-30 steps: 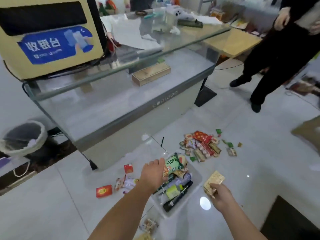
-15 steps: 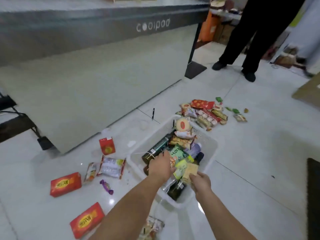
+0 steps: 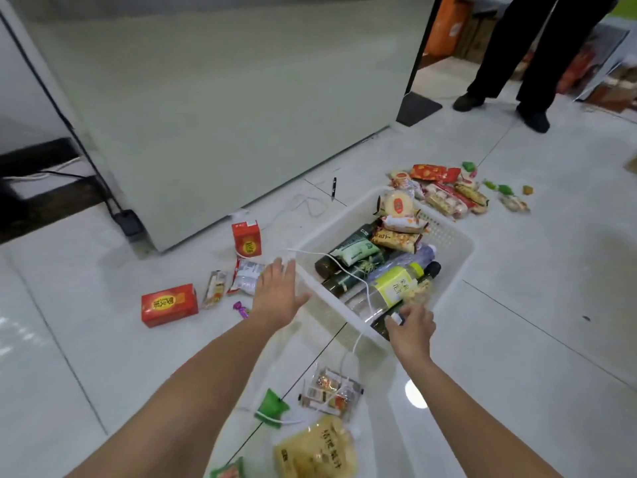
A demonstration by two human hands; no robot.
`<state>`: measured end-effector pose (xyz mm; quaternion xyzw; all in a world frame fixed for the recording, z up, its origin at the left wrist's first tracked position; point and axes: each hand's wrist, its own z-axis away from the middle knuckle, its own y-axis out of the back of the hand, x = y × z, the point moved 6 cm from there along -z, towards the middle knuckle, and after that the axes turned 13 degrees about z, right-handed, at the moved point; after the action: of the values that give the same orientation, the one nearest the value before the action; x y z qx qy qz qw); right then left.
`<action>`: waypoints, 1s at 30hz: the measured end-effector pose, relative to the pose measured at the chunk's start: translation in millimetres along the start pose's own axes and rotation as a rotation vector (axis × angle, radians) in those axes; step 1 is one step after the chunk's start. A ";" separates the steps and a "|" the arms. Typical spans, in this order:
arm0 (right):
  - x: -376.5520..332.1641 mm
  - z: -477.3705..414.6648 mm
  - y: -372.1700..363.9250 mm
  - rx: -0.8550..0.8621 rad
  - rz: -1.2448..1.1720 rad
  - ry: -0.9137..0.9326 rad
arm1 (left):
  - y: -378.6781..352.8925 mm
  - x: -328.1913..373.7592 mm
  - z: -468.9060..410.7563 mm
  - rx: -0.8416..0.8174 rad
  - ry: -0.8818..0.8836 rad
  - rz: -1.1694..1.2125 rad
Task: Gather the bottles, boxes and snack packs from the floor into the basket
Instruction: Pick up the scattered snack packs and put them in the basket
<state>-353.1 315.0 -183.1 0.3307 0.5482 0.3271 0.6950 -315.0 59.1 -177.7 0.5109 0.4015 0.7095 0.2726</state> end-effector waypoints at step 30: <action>59.8 76.0 -136.8 -0.454 0.741 0.253 | -55.8 -174.7 90.2 -0.349 0.401 -0.195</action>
<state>-255.1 278.6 -314.0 0.3012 0.3880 0.7036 0.5135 -173.6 -24.4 -299.4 0.2645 0.3664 0.8253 0.3388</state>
